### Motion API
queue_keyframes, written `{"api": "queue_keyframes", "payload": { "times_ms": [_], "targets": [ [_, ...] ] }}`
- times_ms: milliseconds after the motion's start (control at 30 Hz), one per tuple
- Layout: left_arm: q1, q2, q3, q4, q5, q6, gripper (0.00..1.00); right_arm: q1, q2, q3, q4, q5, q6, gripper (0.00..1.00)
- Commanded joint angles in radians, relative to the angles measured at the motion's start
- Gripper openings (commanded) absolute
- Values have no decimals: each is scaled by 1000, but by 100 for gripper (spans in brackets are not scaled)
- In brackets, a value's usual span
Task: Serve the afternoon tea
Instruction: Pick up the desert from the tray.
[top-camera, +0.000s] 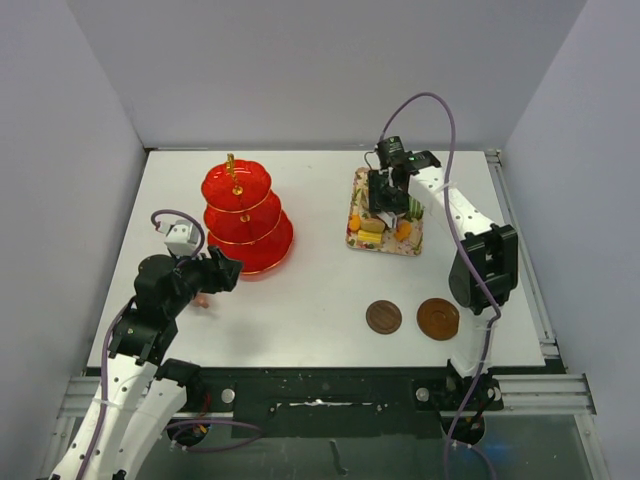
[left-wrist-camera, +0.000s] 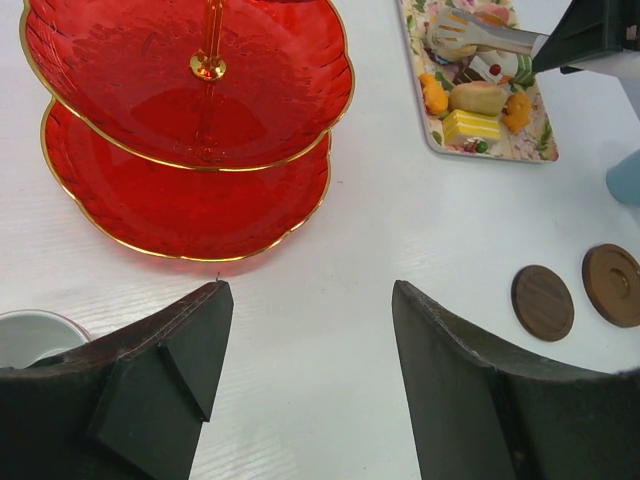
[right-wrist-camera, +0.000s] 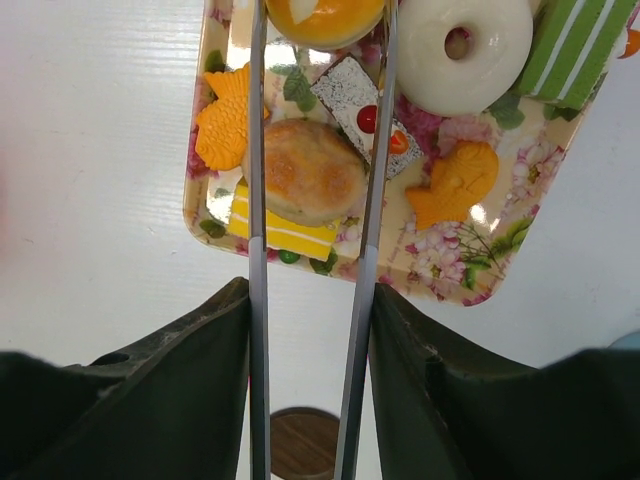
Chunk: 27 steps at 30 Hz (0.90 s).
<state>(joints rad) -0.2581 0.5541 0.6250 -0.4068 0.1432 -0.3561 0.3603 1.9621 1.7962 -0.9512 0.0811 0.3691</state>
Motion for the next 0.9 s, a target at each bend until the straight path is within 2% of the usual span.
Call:
{"api": "queue_keyframes", "payload": {
  "times_ms": [0, 467, 867],
  "targets": [
    [10, -6, 20, 48, 10, 9, 63, 11, -122, 9, 42, 24, 5, 38],
    [28, -17, 28, 13, -59, 4, 63, 114, -226, -30, 71, -12, 60, 38],
    [39, -29, 87, -64, -339, -101, 69, 290, -246, -67, 127, -23, 142, 38]
  ]
}}
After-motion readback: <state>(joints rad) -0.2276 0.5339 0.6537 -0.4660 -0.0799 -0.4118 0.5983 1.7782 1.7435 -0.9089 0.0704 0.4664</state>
